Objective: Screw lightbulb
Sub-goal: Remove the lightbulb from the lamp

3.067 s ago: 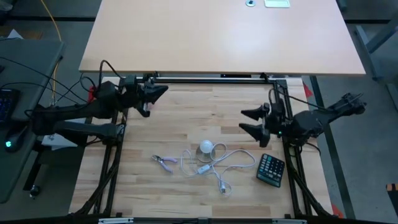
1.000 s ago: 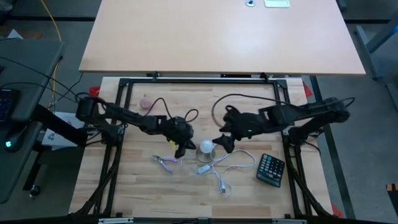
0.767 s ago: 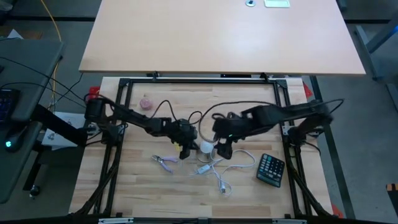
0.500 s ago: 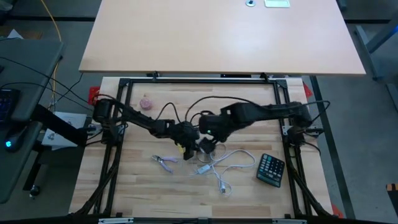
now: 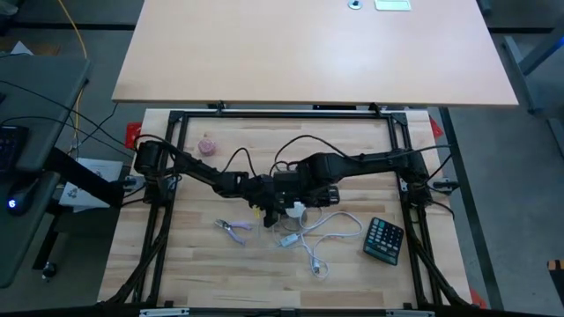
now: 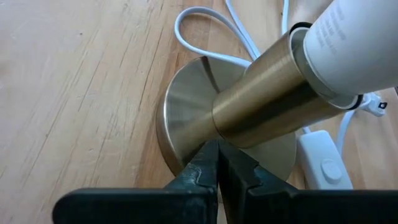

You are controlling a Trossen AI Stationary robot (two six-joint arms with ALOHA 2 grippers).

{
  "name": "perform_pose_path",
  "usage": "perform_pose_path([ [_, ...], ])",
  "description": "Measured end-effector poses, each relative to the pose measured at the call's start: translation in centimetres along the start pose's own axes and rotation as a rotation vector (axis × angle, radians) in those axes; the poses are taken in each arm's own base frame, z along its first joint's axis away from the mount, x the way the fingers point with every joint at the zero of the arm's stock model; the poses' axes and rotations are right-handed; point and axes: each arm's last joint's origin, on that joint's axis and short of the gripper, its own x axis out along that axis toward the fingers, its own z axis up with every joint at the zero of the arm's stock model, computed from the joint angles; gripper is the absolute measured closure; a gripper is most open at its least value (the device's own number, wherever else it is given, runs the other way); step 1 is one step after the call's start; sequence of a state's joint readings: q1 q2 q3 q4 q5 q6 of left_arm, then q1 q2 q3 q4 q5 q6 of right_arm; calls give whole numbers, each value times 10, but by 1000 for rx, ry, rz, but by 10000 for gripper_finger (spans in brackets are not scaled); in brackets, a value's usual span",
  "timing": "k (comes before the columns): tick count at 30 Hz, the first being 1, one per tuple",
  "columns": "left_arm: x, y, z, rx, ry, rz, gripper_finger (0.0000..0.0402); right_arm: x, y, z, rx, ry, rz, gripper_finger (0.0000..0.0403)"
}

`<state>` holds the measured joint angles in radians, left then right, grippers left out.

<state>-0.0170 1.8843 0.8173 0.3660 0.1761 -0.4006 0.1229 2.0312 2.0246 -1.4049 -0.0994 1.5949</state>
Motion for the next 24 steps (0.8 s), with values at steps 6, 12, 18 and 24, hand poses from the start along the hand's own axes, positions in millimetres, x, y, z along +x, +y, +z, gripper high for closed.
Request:
perform_pose_path([
  [6,0,-2,-1,4,4,7,401,7,9,1,81,-19,63,92],
  [12,1,-4,-3,2,6,16,401,16,13,2,109,-22,62,92],
  [18,1,-5,-4,3,5,19,401,25,12,3,105,-20,1,92],
  [24,1,-4,-4,2,6,26,401,34,13,3,62,-40,-29,92],
])
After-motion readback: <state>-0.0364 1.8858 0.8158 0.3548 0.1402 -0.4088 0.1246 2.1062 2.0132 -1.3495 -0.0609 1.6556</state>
